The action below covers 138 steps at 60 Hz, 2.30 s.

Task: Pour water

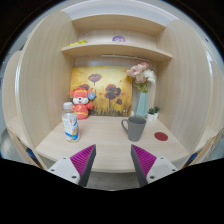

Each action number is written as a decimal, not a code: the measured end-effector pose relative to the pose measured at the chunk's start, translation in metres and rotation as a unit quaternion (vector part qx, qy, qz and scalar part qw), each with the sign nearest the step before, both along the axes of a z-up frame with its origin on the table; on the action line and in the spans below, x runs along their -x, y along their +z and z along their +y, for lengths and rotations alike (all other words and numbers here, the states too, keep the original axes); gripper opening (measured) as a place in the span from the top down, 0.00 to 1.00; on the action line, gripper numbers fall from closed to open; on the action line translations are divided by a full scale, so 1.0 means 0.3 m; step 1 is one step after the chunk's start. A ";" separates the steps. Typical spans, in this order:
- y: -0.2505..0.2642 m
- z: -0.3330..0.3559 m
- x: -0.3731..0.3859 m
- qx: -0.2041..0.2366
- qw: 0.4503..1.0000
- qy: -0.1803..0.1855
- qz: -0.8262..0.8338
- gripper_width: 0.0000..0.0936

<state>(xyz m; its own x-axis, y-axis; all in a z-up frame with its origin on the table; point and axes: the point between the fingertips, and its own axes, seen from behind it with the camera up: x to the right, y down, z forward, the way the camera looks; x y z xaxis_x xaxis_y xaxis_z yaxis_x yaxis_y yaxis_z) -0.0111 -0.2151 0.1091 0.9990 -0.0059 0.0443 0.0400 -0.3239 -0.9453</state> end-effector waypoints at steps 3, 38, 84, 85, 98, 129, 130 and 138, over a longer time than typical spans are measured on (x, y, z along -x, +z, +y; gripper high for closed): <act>-0.025 0.003 0.055 0.006 1.000 0.010 0.007 0.24; -0.137 0.457 0.626 0.017 0.998 0.057 0.028 0.24; -0.105 0.701 0.667 -0.060 0.989 0.084 0.103 0.60; -0.104 0.703 0.664 -0.057 0.989 0.084 0.105 0.60; 0.019 0.734 0.521 -0.040 0.981 0.062 0.179 0.60; 0.209 0.812 0.061 0.017 0.736 -0.037 0.675 0.58; 0.210 0.809 0.051 0.021 0.724 -0.045 0.688 0.58; 0.216 0.816 -0.032 0.015 0.628 -0.086 0.773 0.59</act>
